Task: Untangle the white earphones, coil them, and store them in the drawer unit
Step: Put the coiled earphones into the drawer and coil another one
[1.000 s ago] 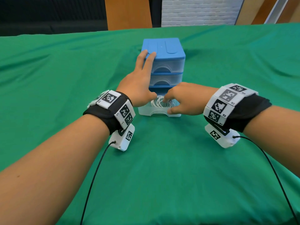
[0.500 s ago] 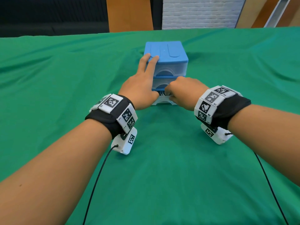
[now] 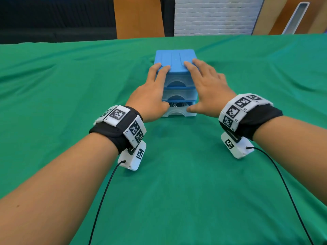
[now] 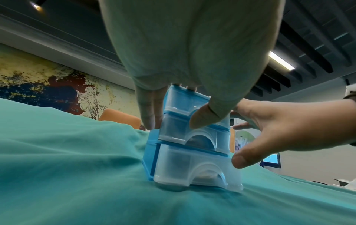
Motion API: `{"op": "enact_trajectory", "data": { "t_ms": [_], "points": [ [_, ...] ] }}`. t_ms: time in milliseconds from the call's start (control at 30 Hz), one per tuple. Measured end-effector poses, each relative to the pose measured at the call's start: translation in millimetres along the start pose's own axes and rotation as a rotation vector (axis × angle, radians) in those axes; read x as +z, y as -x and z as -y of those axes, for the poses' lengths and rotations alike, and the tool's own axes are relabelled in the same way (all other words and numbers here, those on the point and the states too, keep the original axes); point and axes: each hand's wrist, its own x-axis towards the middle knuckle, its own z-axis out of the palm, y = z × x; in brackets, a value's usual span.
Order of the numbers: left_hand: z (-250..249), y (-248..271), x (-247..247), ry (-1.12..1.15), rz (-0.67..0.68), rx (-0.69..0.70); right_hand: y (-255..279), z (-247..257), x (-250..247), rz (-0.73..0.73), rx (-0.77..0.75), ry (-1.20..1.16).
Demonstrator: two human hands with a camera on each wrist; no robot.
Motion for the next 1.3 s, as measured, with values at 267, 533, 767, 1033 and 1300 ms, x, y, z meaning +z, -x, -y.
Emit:
{"op": "enact_trajectory", "data": {
  "t_ms": [267, 533, 767, 1033, 1300],
  "points": [
    [1.5, -1.0, -0.4, 0.004, -0.016, 0.001, -9.1, -0.6, 13.5, -0.108, -0.005, 0.083],
    [0.1, -2.3, 2.1, 0.013, -0.028, -0.005, -14.9, 2.7, 20.0, -0.174, -0.004, 0.168],
    [-2.5, -5.2, -2.2, -0.011, -0.025, -0.028, -14.8, 12.0, 7.7, -0.116, 0.04, 0.099],
    [-7.2, -8.1, -11.6, -0.062, 0.019, -0.047, -12.5, 14.6, -10.4, -0.012, 0.092, -0.081],
    [-11.6, -10.1, -28.6, -0.096, 0.033, -0.04, -15.8, 14.1, -22.5, 0.05, 0.113, -0.185]
  ]
}}
